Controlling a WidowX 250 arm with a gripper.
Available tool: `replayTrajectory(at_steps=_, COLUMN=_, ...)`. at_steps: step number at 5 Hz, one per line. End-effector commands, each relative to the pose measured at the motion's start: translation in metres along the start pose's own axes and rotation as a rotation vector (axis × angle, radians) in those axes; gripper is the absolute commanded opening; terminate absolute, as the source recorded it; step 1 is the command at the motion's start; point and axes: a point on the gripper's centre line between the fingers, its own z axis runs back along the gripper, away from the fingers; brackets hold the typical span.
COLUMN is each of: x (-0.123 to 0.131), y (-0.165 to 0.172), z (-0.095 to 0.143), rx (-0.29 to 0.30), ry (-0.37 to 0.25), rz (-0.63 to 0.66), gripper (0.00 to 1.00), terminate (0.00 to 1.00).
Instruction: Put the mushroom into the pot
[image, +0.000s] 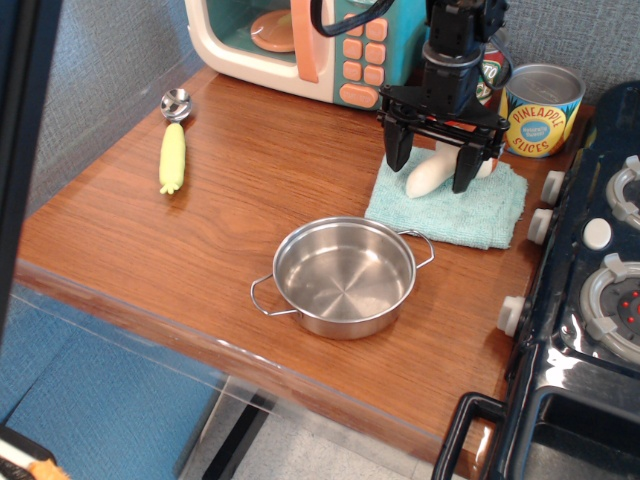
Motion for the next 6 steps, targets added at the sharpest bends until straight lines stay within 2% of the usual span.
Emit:
replayTrajectory(at_steps=1, x=0.008, y=0.001, z=0.020, rx=-0.018, ry=-0.066, rz=-0.006, gripper=0.00, terminate=0.00)
replayTrajectory(at_steps=2, x=0.005, y=-0.003, z=0.027, rx=-0.023, ry=-0.080, rz=-0.010, gripper=0.00, terminate=0.00)
replayTrajectory(at_steps=3, x=-0.010, y=-0.008, z=0.058, rx=-0.037, ry=-0.117, rz=0.011, gripper=0.00, terminate=0.00)
replayTrajectory(at_steps=4, x=-0.051, y=-0.014, z=0.085, rx=-0.072, ry=-0.134, rz=0.062, gripper=0.00, terminate=0.00)
replayTrajectory(at_steps=6, x=-0.140, y=-0.017, z=0.061, rx=-0.053, ry=-0.019, rz=0.098, gripper=0.00, terminate=0.00)
